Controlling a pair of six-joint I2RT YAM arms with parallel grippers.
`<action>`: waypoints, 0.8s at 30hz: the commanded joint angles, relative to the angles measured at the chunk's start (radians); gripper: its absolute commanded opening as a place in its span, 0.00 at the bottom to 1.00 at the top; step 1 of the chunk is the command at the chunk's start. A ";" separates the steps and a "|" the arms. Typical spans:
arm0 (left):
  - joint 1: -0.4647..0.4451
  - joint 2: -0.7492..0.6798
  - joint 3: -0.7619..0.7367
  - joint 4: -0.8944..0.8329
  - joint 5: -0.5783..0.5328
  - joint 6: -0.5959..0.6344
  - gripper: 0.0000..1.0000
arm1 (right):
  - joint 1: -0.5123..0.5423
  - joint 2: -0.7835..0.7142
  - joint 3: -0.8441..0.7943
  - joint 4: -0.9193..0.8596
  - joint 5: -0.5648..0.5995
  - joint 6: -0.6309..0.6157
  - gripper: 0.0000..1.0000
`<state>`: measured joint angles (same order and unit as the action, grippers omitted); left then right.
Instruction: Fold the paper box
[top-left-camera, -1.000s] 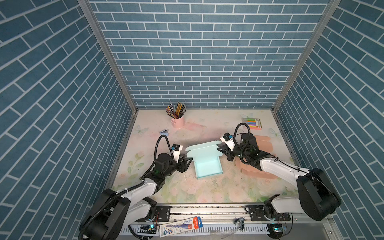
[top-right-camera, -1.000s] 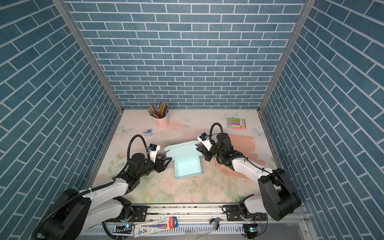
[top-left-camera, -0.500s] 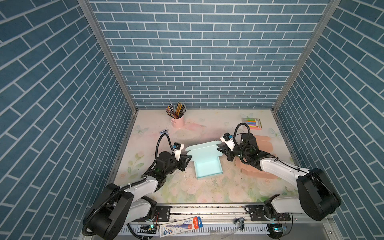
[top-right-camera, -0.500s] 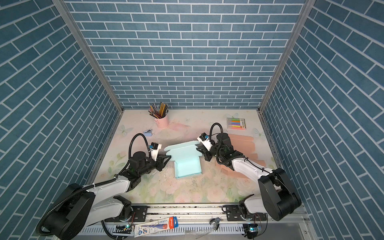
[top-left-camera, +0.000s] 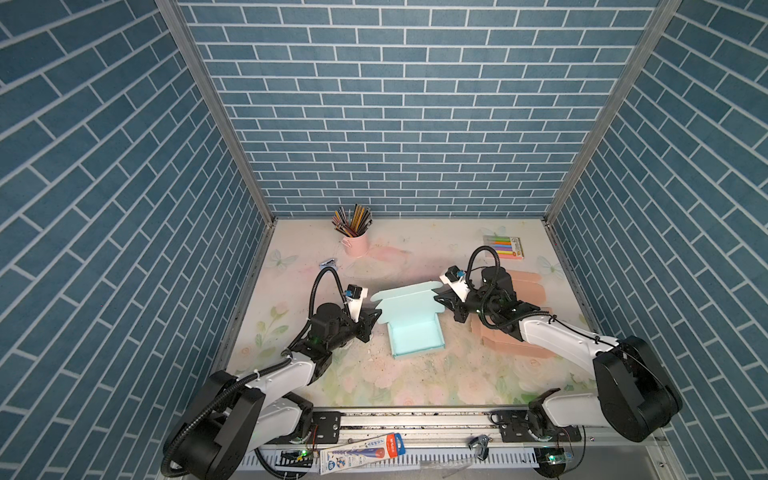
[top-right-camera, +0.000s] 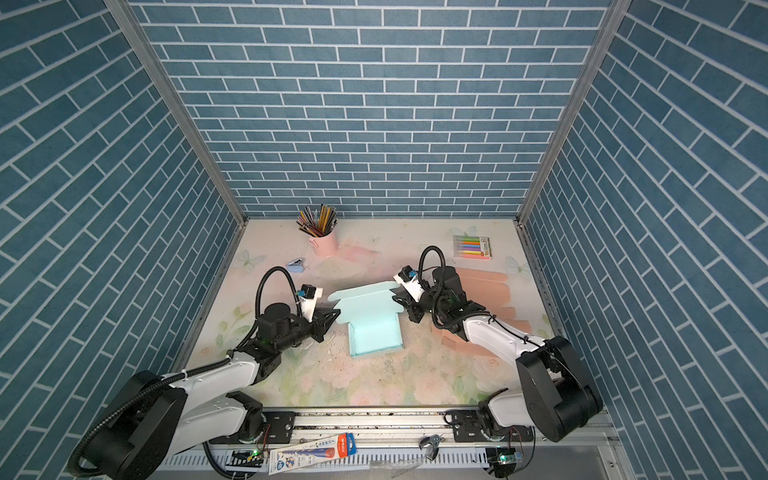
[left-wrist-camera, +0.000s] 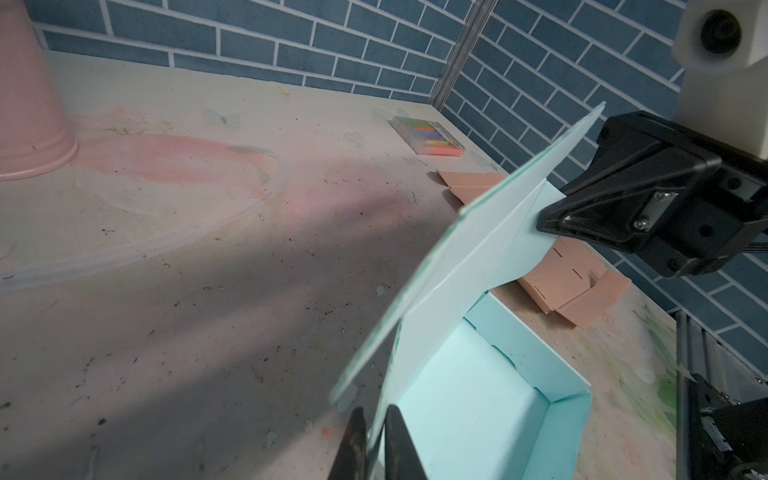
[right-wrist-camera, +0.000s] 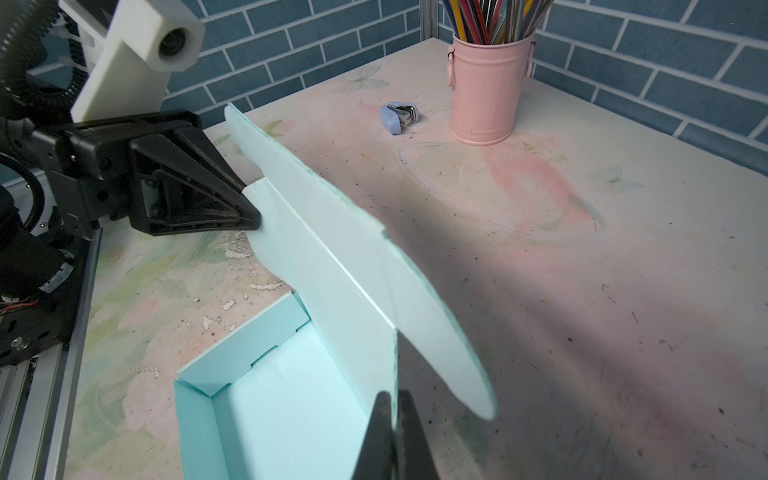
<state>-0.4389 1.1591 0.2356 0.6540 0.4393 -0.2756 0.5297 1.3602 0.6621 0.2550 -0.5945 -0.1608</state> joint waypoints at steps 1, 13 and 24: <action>0.005 -0.024 0.011 -0.008 -0.003 0.011 0.09 | 0.005 -0.003 0.001 -0.008 0.022 0.007 0.00; 0.002 -0.061 -0.004 -0.037 -0.014 0.012 0.08 | 0.016 -0.013 0.001 -0.014 0.051 0.009 0.07; 0.001 -0.043 0.003 -0.036 -0.012 0.020 0.06 | 0.027 -0.008 0.007 -0.020 0.060 0.007 0.09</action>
<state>-0.4397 1.1110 0.2352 0.6067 0.4362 -0.2726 0.5514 1.3602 0.6621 0.2520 -0.5533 -0.1547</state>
